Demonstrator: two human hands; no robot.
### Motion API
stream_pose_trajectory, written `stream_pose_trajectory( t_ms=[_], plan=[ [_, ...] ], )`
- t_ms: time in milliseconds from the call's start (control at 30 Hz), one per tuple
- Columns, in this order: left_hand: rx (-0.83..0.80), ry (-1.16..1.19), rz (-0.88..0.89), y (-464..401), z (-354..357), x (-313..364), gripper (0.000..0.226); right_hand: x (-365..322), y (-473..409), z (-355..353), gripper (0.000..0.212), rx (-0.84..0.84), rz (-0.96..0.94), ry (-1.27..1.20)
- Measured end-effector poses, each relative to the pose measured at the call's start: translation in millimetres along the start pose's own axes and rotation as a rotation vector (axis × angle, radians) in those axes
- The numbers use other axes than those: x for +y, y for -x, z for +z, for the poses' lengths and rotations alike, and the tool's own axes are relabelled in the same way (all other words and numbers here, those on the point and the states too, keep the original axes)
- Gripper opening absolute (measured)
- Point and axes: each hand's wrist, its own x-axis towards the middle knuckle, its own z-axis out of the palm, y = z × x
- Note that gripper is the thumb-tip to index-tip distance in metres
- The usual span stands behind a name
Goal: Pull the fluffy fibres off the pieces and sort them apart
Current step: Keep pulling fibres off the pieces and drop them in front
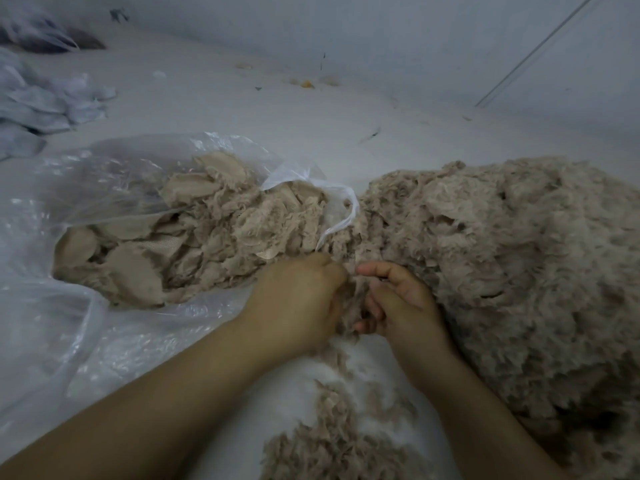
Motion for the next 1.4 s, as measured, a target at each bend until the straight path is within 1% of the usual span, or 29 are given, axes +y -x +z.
stream_pose_trajectory(
  t_ms=[33, 133, 200, 233, 333, 367, 433, 500, 567, 633, 667, 700, 767, 800, 867, 933, 967, 1067, 1167, 1267, 1300, 1400],
  plan=[
    [-0.046, 0.021, 0.047, 0.1, 1.2, -0.3, 0.022, -0.2, -0.1, 0.3, 0.025, -0.001, 0.001, 0.003],
    [-0.117, 0.044, 0.191, 3.9, -1.4, -4.0, 0.009, -1.1, 0.3, 1.1, 0.024, -0.010, 0.007, -0.003],
    [-0.154, 0.023, 0.288, 6.6, -2.0, -9.1, 0.004, -1.3, 1.0, 1.5, 0.024, -0.015, 0.006, 0.000],
    [-0.157, 0.026, 0.304, 8.4, -1.5, -11.4, 0.004, -1.5, 1.5, 1.7, 0.023, -0.015, 0.003, 0.003],
    [-0.079, 0.111, 0.239, 10.9, 3.0, -10.8, 0.009, -0.6, 2.3, 1.8, 0.024, -0.005, -0.004, 0.002],
    [-0.043, 0.148, 0.189, 10.4, 5.0, -7.2, 0.011, -0.3, 2.7, 2.1, 0.025, 0.003, -0.008, 0.002],
    [0.026, 0.185, 0.034, 6.6, 11.4, 1.9, 0.017, 0.8, 3.2, 3.0, 0.026, 0.032, -0.021, 0.003],
    [0.003, 0.160, -0.093, -1.6, 18.3, 6.8, 0.023, 1.9, 3.3, 3.6, 0.025, 0.075, -0.036, 0.000],
    [-0.032, 0.122, -0.118, -9.3, 25.0, 10.1, 0.020, 2.2, 2.7, 4.0, 0.025, 0.094, -0.055, 0.009],
    [-0.007, 0.169, -0.144, -12.7, 27.4, 13.6, 0.014, 1.5, 2.1, 4.5, 0.028, 0.091, -0.056, 0.009],
    [0.031, 0.241, -0.178, -12.9, 28.0, 13.7, 0.009, 0.9, 1.6, 4.4, 0.029, 0.089, -0.050, 0.002],
    [0.072, 0.329, -0.214, -11.9, 28.7, 12.3, 0.007, 0.4, 0.6, 4.1, 0.030, 0.084, -0.042, -0.003],
    [0.100, 0.490, -0.267, -8.7, 30.3, 8.1, 0.025, -0.3, -1.7, 3.2, 0.033, 0.075, -0.008, -0.003],
    [0.091, 0.553, -0.280, -7.4, 29.7, 5.2, 0.028, -1.3, -3.1, 2.6, 0.034, 0.075, 0.015, -0.008],
    [0.096, 0.712, -0.324, -4.3, 28.1, -0.5, 0.025, -3.7, -5.3, 0.7, 0.035, 0.077, 0.071, -0.046],
    [0.100, 0.927, -0.392, -1.8, 25.0, -3.4, 0.030, -6.2, -5.9, -0.4, 0.035, 0.075, 0.102, -0.080],
    [0.098, 0.984, -0.409, -0.9, 23.7, -3.6, 0.033, -7.6, -5.4, -0.6, 0.034, 0.068, 0.101, -0.073],
    [0.085, 1.017, -0.389, 0.1, 21.9, -0.5, 0.035, -8.4, -3.5, 1.1, 0.034, 0.018, 0.050, 0.011],
    [0.061, 1.055, -0.299, -2.3, 20.6, 7.3, 0.040, -7.1, -0.9, 1.8, 0.039, -0.064, -0.024, 0.033],
    [0.015, 1.099, -0.228, -2.1, 19.8, 11.3, 0.041, -6.6, 0.6, 3.7, 0.032, -0.139, -0.067, 0.055],
    [0.014, 1.076, -0.216, -2.0, 20.1, 9.7, 0.039, -6.7, 0.2, 4.2, 0.031, -0.127, -0.064, 0.080],
    [0.063, 0.952, -0.206, -1.1, 20.2, 3.2, 0.035, -5.0, -1.7, 4.2, 0.035, -0.014, 0.011, 0.132]
  ],
)
